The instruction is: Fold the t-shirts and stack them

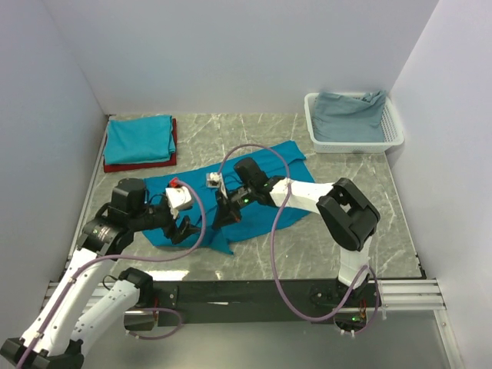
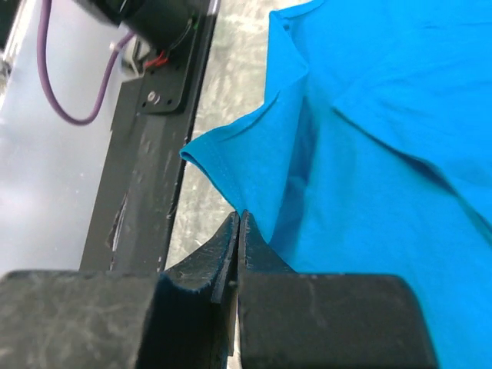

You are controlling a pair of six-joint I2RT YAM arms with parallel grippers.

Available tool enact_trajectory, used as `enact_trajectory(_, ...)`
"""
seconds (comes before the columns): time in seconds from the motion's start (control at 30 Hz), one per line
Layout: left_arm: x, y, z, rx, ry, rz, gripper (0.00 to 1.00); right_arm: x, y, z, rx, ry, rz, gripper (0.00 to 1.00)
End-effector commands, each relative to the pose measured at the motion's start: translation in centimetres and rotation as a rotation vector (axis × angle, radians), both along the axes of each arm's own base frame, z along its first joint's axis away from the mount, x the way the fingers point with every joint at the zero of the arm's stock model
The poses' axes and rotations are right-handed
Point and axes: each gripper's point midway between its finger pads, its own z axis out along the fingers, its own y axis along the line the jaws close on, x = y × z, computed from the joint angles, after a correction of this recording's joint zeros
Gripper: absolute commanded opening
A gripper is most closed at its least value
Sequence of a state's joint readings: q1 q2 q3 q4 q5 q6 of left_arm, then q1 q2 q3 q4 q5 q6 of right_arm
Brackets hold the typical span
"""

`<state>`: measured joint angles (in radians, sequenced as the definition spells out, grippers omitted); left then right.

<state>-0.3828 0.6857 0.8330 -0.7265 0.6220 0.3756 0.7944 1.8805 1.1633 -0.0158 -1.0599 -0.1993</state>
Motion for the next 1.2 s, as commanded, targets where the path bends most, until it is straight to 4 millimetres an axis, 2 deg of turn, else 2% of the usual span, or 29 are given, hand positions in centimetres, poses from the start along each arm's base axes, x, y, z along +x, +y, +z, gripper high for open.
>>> enact_trajectory(0.0, -1.3, -0.9, -0.5, 0.011, 0.002, -0.124, 0.75, 0.9, 0.2, 2.2, 0.080, 0.024, -0.011, 0.00)
enact_trajectory(0.07, -1.5, -1.3, -1.7, 0.031, 0.021, -0.154, 0.74, 1.0, 0.1, 2.4, 0.084, 0.041, -0.017, 0.00)
enact_trajectory(0.17, -1.6, -1.5, -4.7, 0.117, 0.044, -0.191, 0.74, 1.0, 0.1, 2.7, 0.091, 0.048, -0.023, 0.00)
enact_trajectory(0.3, -1.5, -2.0, -8.0, 0.234, 0.114, -0.231, 0.66, 0.9, 0.1, 3.3, 0.108, 0.040, -0.021, 0.00)
enact_trajectory(0.4, -0.4, -2.4, -7.8, 0.255, 0.086, -0.223, 0.61, 0.9, 0.1, 3.5, 0.113, 0.036, -0.020, 0.00)
enact_trajectory(0.6, 1.3, -2.3, -6.2, 0.239, -0.030, -0.164, 0.64, 0.9, -0.1, 3.6, 0.116, 0.023, -0.016, 0.00)
enact_trajectory(0.7, 1.5, -1.9, -5.0, 0.216, -0.089, -0.131, 0.64, 0.8, -0.1, 3.6, 0.116, 0.025, -0.015, 0.00)
enact_trajectory(0.77, 1.4, -1.5, -4.8, 0.208, -0.110, -0.108, 0.65, 0.8, -0.1, 3.6, 0.115, 0.024, -0.014, 0.00)
enact_trajectory(0.97, 1.2, -0.7, -7.5, 0.261, -0.062, -0.092, 0.65, 0.8, -0.2, 3.8, 0.120, 0.015, -0.012, 0.00)
enact_trajectory(1.17, 1.7, -1.4, -7.4, 0.250, -0.064, -0.107, 0.63, 0.6, -0.2, 3.9, 0.123, 0.017, -0.006, 0.00)
